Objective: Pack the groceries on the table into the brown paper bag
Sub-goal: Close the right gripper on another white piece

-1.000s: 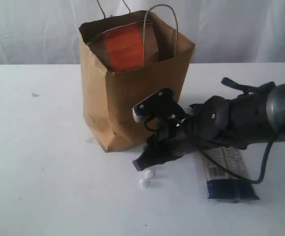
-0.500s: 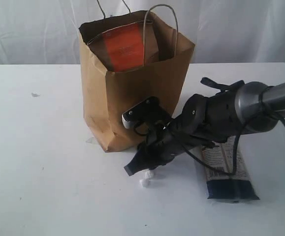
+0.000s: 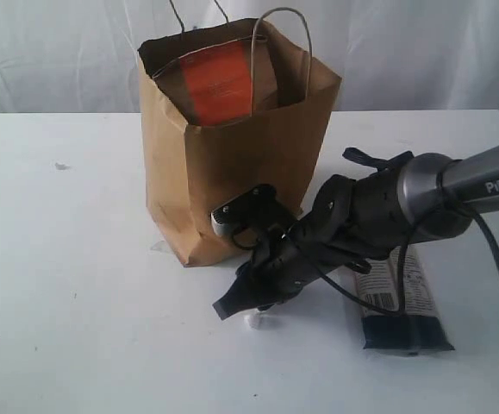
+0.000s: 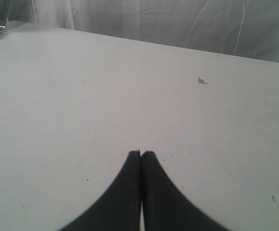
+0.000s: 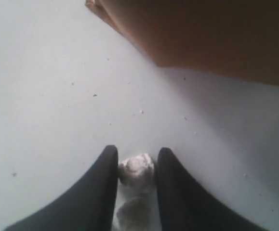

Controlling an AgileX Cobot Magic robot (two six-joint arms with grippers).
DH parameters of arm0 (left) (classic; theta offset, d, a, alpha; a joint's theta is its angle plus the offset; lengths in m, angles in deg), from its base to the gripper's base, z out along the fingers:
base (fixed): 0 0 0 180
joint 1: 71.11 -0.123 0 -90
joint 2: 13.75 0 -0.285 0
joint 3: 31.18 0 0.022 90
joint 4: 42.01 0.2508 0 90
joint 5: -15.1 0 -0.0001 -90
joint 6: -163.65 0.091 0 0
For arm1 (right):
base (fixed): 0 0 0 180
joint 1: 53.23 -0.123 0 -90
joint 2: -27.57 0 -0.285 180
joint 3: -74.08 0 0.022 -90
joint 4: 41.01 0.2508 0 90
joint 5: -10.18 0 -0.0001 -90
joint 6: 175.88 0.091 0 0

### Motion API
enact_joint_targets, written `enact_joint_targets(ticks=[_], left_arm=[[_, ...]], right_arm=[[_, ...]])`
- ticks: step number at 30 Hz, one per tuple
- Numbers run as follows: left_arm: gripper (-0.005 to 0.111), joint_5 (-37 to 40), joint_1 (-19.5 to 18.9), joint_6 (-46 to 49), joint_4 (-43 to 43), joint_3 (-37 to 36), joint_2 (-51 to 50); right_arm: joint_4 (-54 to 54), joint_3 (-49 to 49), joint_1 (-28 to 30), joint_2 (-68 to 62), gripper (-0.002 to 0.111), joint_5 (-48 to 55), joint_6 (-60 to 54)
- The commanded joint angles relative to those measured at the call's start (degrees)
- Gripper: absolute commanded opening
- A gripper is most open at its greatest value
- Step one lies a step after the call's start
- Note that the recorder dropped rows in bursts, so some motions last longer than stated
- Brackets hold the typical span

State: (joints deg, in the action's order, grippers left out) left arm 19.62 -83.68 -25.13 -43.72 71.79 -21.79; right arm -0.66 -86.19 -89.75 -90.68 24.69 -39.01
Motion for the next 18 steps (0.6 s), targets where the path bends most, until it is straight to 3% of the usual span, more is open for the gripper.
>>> enact_joint_targets(ticks=[1,4,12,18], left_arm=[[0.0,-0.2,0.1,0.0,0.2,-0.2,0.3],[0.0,-0.2,0.1,0.0,0.2,-0.2,0.3],[0.0,-0.2,0.1,0.0,0.2,-0.2,0.3],[0.0,-0.2,0.1,0.0,0.2,-0.2,0.3]], right_arm=[[0.3,-0.1,-0.1,0.0,0.008,0.3,-0.6],[0.3,-0.1,-0.1,0.0,0.0,0.4,-0.6],[0.0,-0.1,-0.1,1.2,0.0,0.9,-0.6],[0.3,-1.8,-0.1,5.2,0.0,7.0,-0.6]])
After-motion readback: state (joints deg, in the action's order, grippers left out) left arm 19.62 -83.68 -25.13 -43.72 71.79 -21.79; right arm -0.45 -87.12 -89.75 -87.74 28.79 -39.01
